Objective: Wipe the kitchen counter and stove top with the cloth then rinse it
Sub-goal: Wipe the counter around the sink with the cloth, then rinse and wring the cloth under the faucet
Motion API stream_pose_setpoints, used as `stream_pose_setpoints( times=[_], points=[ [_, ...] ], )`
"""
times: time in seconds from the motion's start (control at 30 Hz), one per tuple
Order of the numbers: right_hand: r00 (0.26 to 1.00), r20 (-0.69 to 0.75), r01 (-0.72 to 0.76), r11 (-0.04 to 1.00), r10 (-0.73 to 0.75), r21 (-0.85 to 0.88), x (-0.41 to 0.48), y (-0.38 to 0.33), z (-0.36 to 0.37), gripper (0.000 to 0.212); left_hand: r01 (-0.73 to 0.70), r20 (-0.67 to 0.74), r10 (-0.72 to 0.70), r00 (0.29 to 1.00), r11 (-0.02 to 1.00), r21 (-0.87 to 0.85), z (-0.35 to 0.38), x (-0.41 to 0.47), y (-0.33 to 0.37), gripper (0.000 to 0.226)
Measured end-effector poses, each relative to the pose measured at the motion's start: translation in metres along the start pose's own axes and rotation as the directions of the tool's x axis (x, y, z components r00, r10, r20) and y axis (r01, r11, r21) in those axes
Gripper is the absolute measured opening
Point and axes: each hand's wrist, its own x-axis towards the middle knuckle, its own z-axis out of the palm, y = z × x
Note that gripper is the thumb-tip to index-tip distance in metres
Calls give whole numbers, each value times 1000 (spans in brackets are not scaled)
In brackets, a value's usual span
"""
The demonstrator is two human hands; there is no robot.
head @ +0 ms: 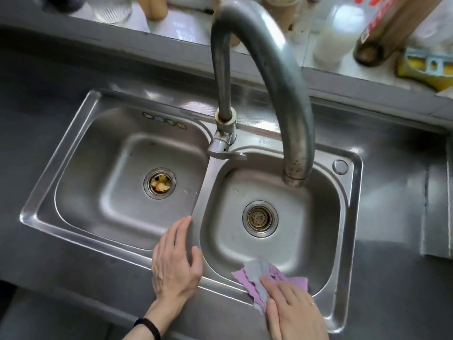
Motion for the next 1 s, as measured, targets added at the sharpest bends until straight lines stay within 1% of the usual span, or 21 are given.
stream_pose_setpoints(
  times=[0.07,0.1,0.13,0.2,0.27,0.33,0.37,0.4,0.43,0.47,0.5,0.53,0.57,0.6,0.63,0.67,0.73,0.77,0.87,1.0],
  points=[
    [1000,12,22,1000,-21,-10,0,3,5,70,0,-77,-6,997,996,-88,-4,6,9,68],
    [999,36,36,999,-35,-24,0,6,7,69,-26,-118,12,993,993,-116,-8,12,16,65],
    [996,73,46,998,-44,-31,-1,9,9,66,-69,-157,48,986,989,-130,-12,20,27,62],
    [995,91,48,998,-45,-34,-2,12,11,58,-186,-232,149,961,972,-142,-21,41,53,57],
    [996,85,9,1000,-9,-6,-2,14,11,61,-308,-305,260,916,944,-121,-30,65,81,54],
    [999,49,11,1000,-11,-3,-3,14,10,63,-412,-346,361,866,908,-83,-35,84,106,53],
    [998,62,20,1000,-19,-10,-4,14,8,65,-444,-347,391,852,892,-86,-38,91,116,50],
    [993,119,10,1000,-7,-24,-3,11,6,71,-460,-333,403,852,881,-109,-40,97,124,46],
    [984,176,-9,999,16,-39,-2,8,2,81,-462,-305,406,862,876,-139,-41,102,130,40],
    [980,193,-26,998,37,-55,0,6,-2,89,-458,-259,410,874,874,-161,-42,104,134,33],
    [983,182,-23,997,35,-67,1,5,-4,92,-452,-199,419,886,877,-165,-42,106,136,27],
    [984,178,-20,998,30,-60,1,5,-4,90,-450,-142,432,891,880,-148,-41,108,136,23],
    [988,153,-9,999,17,-48,0,6,-3,81,-452,-104,441,891,884,-122,-39,108,136,19],
    [993,114,-3,1000,3,-3,-3,6,-3,65,-448,-87,441,893,888,-101,-37,108,135,16],
    [1000,29,-8,999,7,37,-4,6,1,48,-429,-87,422,902,898,-97,-35,108,135,14],
    [999,-32,-20,997,22,76,-4,6,2,40,-394,-98,384,918,913,-110,-34,109,135,13],
    [996,-78,-43,995,50,91,-6,4,3,38,-327,-115,312,943,935,-139,-33,111,135,13],
    [994,-98,-41,995,50,90,-6,3,3,37,-313,-115,298,948,939,-141,-32,112,135,12],
    [993,-111,-33,993,46,112,-6,3,1,35,-319,-113,304,946,935,-153,-31,113,134,10],
    [990,-134,-30,997,39,70,-10,5,8,36,-324,-137,305,943,935,-145,-29,113,132,11]
  ],
)
